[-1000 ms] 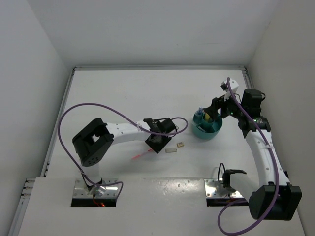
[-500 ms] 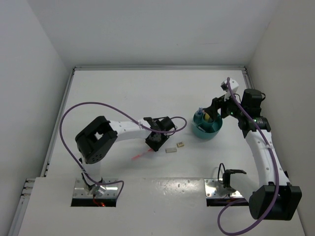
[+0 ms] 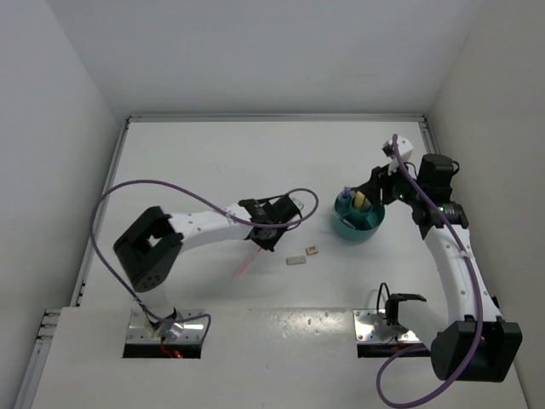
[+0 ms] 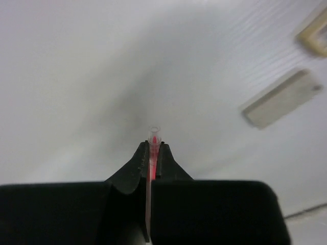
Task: Sort the stationery into containers
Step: Pick up the pen from the center of the board, then place the pen in the storage box, then pick up the stationery from the center of the board.
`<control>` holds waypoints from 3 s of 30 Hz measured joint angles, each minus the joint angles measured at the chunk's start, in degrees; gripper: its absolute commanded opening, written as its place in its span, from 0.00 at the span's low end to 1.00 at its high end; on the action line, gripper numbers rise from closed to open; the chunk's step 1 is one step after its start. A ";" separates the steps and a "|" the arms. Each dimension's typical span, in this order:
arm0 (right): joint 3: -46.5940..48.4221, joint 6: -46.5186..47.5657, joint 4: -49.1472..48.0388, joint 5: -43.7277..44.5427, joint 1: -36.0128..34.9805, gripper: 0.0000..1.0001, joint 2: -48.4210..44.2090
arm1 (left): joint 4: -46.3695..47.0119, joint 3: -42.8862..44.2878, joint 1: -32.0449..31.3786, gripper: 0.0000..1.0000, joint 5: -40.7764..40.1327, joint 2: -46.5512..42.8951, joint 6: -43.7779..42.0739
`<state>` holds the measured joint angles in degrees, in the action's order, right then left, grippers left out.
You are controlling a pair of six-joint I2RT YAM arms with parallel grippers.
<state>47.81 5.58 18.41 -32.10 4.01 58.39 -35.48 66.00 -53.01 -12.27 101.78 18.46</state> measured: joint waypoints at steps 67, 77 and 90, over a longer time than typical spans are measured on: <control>-6.47 -7.91 -13.07 18.32 3.63 0.50 -7.32 | 91.08 2.51 -15.98 0.46 -33.53 16.52 9.05; -6.49 -8.22 -13.25 17.92 4.13 0.50 -7.34 | 90.68 2.54 -17.70 0.62 -34.82 16.52 6.47; -6.51 -5.07 -11.23 8.87 4.66 0.19 -9.14 | 78.38 -1.07 -21.66 0.00 -41.66 -4.50 0.02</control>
<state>41.30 0.51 7.18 -23.22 8.67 49.25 42.89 64.93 -74.67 -53.93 97.27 18.48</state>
